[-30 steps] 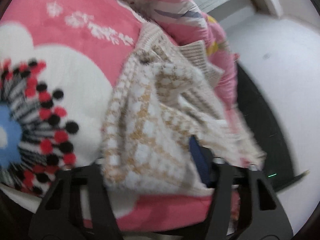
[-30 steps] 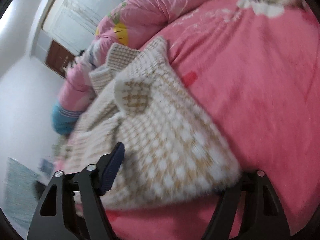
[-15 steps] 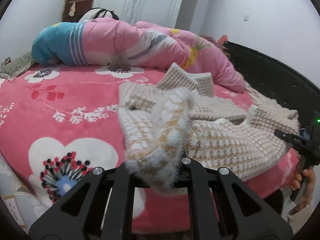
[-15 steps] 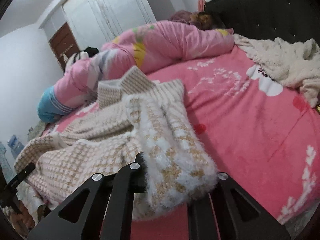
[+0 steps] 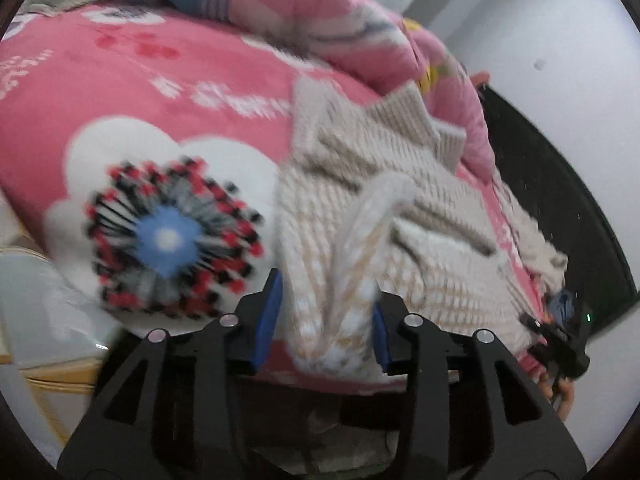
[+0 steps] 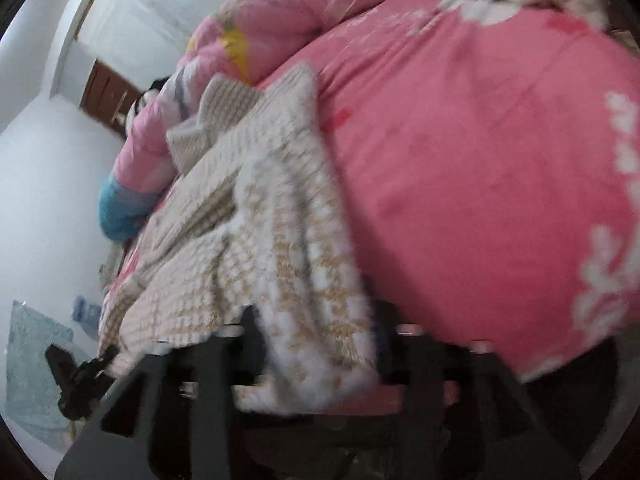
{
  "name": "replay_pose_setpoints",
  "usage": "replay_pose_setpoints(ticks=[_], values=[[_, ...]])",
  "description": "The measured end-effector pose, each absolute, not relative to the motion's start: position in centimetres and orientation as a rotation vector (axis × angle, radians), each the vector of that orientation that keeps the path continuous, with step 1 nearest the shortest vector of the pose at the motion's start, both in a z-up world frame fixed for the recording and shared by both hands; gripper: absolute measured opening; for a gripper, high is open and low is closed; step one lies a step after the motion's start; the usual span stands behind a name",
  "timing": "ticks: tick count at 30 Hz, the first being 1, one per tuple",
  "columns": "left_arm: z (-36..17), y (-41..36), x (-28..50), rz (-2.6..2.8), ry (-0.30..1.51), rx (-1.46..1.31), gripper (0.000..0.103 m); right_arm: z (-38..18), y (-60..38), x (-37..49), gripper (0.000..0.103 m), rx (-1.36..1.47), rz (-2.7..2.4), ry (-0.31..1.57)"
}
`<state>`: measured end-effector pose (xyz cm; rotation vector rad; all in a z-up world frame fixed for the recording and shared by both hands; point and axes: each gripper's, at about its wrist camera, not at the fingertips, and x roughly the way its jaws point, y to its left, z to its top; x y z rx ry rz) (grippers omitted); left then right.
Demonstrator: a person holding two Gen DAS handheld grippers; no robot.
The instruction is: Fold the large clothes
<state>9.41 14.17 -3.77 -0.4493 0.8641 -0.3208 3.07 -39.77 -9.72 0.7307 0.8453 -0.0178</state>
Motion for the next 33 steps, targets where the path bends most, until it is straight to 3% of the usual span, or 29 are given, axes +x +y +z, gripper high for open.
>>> replay_pose_setpoints(ticks=[6, 9, 13, 21, 25, 28, 33], values=[[-0.7, 16.3, 8.0, -0.245, 0.758, -0.364, 0.046, -5.5, -37.4, 1.6, 0.055, 0.502, -0.125, 0.801], [1.1, 14.9, 7.7, -0.305, 0.703, -0.324, 0.054, -3.3, -36.0, 1.7, 0.075, 0.429, -0.114, 0.736], [1.8, 10.7, 7.6, -0.439, 0.69, -0.243, 0.067, -1.3, -33.2, 2.6, 0.085, 0.389, 0.003, 0.676], [-3.8, 1.6, 9.9, -0.433, 0.902, -0.005, 0.07, -4.8, -25.3, 7.8, 0.086, 0.18, 0.086, 0.881], [-6.0, 1.1, 10.5, -0.397, 0.929, 0.026, 0.083, -6.6, -24.4, 9.2, 0.086, 0.135, 0.057, 0.938], [-6.6, 1.7, 10.8, -0.398, 0.944, -0.011, 0.087, -7.7, -25.1, 10.1, 0.096, 0.179, 0.053, 0.959], [-7.1, 1.3, 11.0, -0.403, 0.949, -0.006, 0.095, -8.3, -25.3, 10.2, 0.096, 0.201, 0.067, 0.958]])
